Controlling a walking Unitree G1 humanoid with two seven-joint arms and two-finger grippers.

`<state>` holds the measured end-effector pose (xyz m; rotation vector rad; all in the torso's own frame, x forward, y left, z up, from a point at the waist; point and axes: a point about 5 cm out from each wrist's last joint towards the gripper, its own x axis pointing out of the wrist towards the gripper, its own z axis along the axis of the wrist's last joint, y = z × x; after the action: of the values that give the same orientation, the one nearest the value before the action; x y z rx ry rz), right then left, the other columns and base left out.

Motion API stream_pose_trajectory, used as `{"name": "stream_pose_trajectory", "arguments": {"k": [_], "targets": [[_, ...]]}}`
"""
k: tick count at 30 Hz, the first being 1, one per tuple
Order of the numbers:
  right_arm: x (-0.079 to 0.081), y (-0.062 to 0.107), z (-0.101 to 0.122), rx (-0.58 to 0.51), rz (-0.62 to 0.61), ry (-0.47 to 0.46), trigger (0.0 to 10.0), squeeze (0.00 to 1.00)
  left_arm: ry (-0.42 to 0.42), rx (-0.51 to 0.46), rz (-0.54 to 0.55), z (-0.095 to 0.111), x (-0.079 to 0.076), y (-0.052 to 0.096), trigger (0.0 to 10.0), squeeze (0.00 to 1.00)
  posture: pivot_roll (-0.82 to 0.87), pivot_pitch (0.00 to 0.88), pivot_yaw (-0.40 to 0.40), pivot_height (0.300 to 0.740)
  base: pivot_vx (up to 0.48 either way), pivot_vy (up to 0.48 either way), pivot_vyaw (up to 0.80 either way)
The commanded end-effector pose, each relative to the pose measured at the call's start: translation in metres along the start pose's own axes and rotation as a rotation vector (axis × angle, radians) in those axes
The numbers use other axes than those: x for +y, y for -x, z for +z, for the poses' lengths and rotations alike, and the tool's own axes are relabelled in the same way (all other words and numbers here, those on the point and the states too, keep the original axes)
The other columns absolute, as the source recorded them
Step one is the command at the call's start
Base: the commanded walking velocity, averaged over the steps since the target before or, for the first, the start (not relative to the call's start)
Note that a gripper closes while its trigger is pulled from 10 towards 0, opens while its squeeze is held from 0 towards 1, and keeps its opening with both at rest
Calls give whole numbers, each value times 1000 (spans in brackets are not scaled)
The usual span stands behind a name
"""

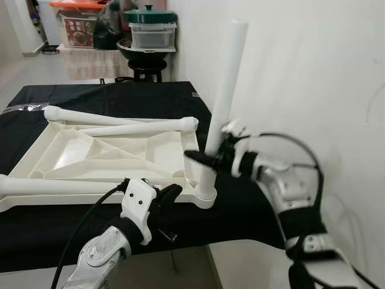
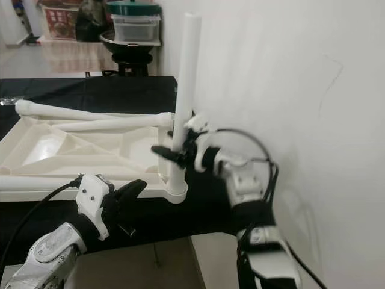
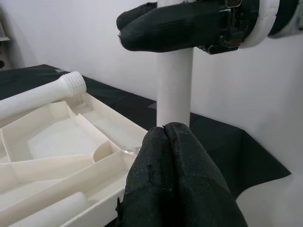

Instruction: Building children table

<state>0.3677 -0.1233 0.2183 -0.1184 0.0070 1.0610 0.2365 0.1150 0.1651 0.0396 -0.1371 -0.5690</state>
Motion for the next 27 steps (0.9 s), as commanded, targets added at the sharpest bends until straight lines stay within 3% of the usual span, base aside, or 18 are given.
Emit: {"name": "stream_pose_trajectory", "arguments": {"k": [1,7,8,15,18,22,23,24,25,26,27], "targets": [[-1,-1,-5,30,78,-17,10000,0,6,15,-3,-3,-1,-1,10000,0,-9,0,-87,740,0,0,0],[-15,8,-3,65,72,-51,10000,0,8,16,-5,-3,-2,-1,10000,0,-6,0,-91,740,0,0,0],[-18,12,-4,75,93,-64,0,0,8,16,-5,-3,-2,-1,10000,0,-6,0,-91,740,0,0,0],[-23,28,-12,73,93,-69,0,0,10,14,-6,-2,-3,-1,10000,0,-17,0,-87,740,0,0,0],[-27,40,-19,73,36,-58,0,0,11,11,-7,-1,-3,-1,10000,0,-19,0,-84,740,0,0,0],[-24,54,-36,81,-155,-90,0,0,9,6,-6,1,-2,0,10000,0,-31,4,-90,740,0,0,0],[-18,48,-51,88,-389,-140,0,0,8,6,-6,1,-2,1,10000,0,-37,14,-93,740,0,0,0],[-18,48,-51,88,-389,-140,0,0,8,6,-6,1,-2,1,10000,0,-37,14,-93,740,0,0,0],[-13,48,-61,100,-567,-177,0,0,7,7,-6,2,-1,2,10000,0,-37,14,-93,740,0,0,0],[1,52,-76,75,-927,-284,0,0,6,7,-5,2,0,3,10000,0,-59,20,-81,740,0,0,0],[41,37,-91,114,-943,-295,0,0,6,8,-6,2,1,3,10000,0,-52,27,-70,740,0,0,0]]}}
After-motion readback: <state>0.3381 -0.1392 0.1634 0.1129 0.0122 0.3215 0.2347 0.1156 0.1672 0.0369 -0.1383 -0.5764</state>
